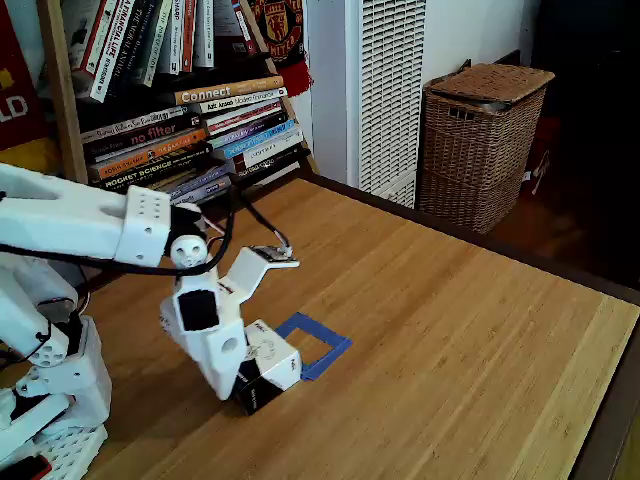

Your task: Push the box on top of the target

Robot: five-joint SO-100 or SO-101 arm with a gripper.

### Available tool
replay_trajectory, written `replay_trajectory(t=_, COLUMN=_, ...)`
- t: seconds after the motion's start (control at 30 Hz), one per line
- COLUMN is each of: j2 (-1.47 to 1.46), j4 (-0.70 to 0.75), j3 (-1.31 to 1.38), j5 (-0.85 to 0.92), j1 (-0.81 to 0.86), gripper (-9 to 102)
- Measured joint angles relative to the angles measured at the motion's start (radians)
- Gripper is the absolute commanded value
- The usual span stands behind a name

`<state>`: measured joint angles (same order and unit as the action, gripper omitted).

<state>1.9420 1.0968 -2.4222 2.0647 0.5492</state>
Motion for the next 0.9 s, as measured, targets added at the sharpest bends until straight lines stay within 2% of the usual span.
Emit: replay_trajectory(t=0.9, j2=-0.140, j4=0.009, j3=0.161, j5=-0.037, j1=0.000, gripper=0)
